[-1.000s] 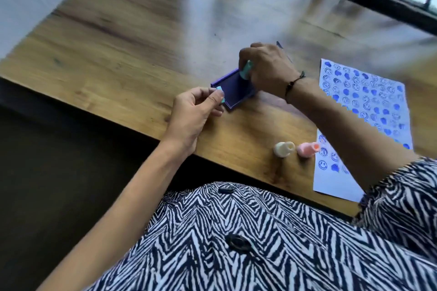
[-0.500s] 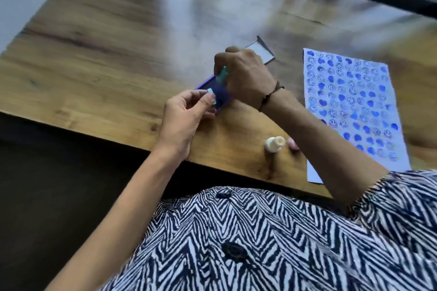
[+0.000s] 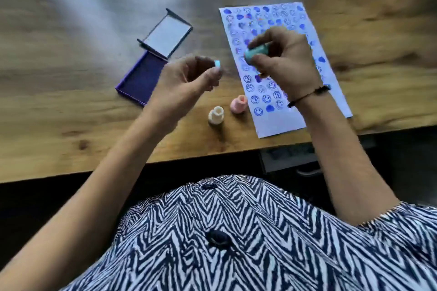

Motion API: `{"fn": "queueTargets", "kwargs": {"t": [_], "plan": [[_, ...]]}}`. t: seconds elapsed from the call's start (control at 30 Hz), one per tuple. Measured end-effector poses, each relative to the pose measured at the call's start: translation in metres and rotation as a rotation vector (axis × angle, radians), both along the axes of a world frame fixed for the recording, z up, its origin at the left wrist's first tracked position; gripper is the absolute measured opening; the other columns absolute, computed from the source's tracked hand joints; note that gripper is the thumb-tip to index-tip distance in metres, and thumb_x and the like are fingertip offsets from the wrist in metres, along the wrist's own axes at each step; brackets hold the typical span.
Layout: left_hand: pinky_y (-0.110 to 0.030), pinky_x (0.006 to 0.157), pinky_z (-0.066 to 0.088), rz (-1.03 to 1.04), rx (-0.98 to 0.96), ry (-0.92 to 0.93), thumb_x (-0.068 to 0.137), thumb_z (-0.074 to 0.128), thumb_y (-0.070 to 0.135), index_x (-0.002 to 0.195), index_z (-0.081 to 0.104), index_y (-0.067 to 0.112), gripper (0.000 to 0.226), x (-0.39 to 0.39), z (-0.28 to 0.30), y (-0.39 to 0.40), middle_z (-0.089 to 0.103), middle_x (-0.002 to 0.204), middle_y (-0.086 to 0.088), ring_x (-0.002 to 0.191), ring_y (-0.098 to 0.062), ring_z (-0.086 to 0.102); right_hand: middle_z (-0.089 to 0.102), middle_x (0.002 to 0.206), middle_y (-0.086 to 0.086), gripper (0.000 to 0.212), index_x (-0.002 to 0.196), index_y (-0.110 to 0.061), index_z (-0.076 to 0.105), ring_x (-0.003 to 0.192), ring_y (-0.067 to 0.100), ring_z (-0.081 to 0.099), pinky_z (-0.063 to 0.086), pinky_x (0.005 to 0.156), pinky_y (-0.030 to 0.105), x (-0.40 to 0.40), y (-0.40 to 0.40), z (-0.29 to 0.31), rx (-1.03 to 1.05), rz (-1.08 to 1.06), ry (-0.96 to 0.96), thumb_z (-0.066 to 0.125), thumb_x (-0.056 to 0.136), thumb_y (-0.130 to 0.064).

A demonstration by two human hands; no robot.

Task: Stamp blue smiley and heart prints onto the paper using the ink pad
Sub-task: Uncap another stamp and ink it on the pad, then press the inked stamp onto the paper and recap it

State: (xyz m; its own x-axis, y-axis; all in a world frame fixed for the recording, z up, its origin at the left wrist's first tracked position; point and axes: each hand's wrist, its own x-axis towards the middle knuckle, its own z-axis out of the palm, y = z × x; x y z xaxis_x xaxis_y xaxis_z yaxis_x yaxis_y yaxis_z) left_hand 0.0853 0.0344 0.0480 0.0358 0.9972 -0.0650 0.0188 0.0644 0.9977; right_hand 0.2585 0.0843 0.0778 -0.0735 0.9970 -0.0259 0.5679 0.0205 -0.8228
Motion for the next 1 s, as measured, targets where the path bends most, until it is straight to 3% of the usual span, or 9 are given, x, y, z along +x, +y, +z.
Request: {"fn": "queueTargets", "kwargs": {"t": [0.07, 0.17, 0.23, 0.37, 0.43, 0.63, 0.77, 1.0], "plan": [[-0.031, 0.080, 0.052, -0.223, 0.041, 0.131, 0.082, 0.062, 0.019, 0.093, 0.062, 0.007, 0.017, 0.022, 0.006, 0.014, 0.069, 0.088, -0.011, 0.080, -0.009, 0.060, 0.062, 0.078, 0.015, 0.017, 0.083, -0.016, 0.064, 0.067, 0.023, 0.059, 0.056, 0.069, 0.046, 0.036, -0.013, -0.006, -0.055, -0.097, -0.010, 0.066, 0.072, -0.004], [-0.048, 0.088, 0.050, -0.443, 0.133, 0.372, 0.083, 0.063, 0.019, 0.098, 0.061, 0.000, 0.025, 0.052, 0.014, 0.037, 0.067, 0.099, -0.024, 0.090, -0.029, 0.063, 0.062, 0.077, 0.010, 0.016, 0.084, -0.014, 0.067, 0.071, 0.022, 0.059, 0.053, 0.069, 0.037, 0.068, -0.031, -0.018, -0.074, -0.196, -0.133, 0.067, 0.071, -0.006], [-0.045, 0.086, 0.050, -0.561, 0.212, 0.524, 0.083, 0.062, 0.022, 0.099, 0.062, 0.003, 0.025, 0.066, 0.017, 0.051, 0.067, 0.100, -0.020, 0.094, -0.031, 0.062, 0.062, 0.079, 0.006, 0.015, 0.084, -0.015, 0.068, 0.073, 0.016, 0.055, 0.044, 0.066, 0.026, 0.074, -0.038, -0.023, -0.034, -0.199, -0.257, 0.068, 0.071, -0.009], [-0.038, 0.086, 0.048, -0.670, 0.277, 0.738, 0.084, 0.059, 0.024, 0.101, 0.063, 0.006, 0.025, 0.080, 0.015, 0.067, 0.068, 0.104, -0.013, 0.098, -0.025, 0.061, 0.069, 0.096, 0.015, 0.016, 0.088, -0.010, 0.067, 0.084, 0.025, 0.059, 0.047, 0.080, 0.036, 0.075, -0.044, -0.028, -0.001, -0.173, -0.349, 0.066, 0.073, -0.007], [-0.038, 0.088, 0.047, -0.706, 0.271, 0.797, 0.084, 0.059, 0.024, 0.103, 0.063, 0.006, 0.026, 0.082, 0.014, 0.070, 0.067, 0.106, -0.014, 0.100, -0.025, 0.059, 0.068, 0.099, 0.015, 0.016, 0.089, -0.011, 0.066, 0.090, 0.028, 0.059, 0.044, 0.081, 0.034, 0.075, -0.046, -0.032, 0.005, -0.169, -0.414, 0.065, 0.074, -0.008], [-0.029, 0.083, 0.044, -0.717, 0.247, 0.803, 0.084, 0.060, 0.024, 0.105, 0.063, 0.009, 0.026, 0.079, 0.011, 0.070, 0.067, 0.107, -0.012, 0.101, -0.022, 0.059, 0.065, 0.103, 0.014, 0.017, 0.094, -0.013, 0.064, 0.096, 0.029, 0.058, 0.043, 0.079, 0.032, 0.071, -0.047, -0.038, 0.027, -0.197, -0.536, 0.064, 0.077, -0.012], [-0.032, 0.086, 0.045, -0.727, 0.226, 0.785, 0.083, 0.060, 0.024, 0.105, 0.063, 0.008, 0.027, 0.078, 0.012, 0.069, 0.067, 0.108, -0.012, 0.101, -0.022, 0.059, 0.064, 0.102, 0.016, 0.016, 0.094, -0.013, 0.063, 0.094, 0.033, 0.059, 0.046, 0.079, 0.035, 0.066, -0.047, -0.038, 0.051, -0.187, -0.593, 0.064, 0.078, -0.014], [-0.025, 0.080, 0.040, -0.719, 0.196, 0.761, 0.083, 0.060, 0.025, 0.104, 0.063, 0.010, 0.026, 0.077, 0.012, 0.070, 0.068, 0.106, -0.009, 0.101, -0.019, 0.058, 0.058, 0.098, 0.021, 0.019, 0.101, -0.007, 0.059, 0.081, 0.040, 0.060, 0.041, 0.062, 0.036, 0.056, -0.045, -0.041, 0.106, -0.073, -0.844, 0.054, 0.084, 0.000]]}}
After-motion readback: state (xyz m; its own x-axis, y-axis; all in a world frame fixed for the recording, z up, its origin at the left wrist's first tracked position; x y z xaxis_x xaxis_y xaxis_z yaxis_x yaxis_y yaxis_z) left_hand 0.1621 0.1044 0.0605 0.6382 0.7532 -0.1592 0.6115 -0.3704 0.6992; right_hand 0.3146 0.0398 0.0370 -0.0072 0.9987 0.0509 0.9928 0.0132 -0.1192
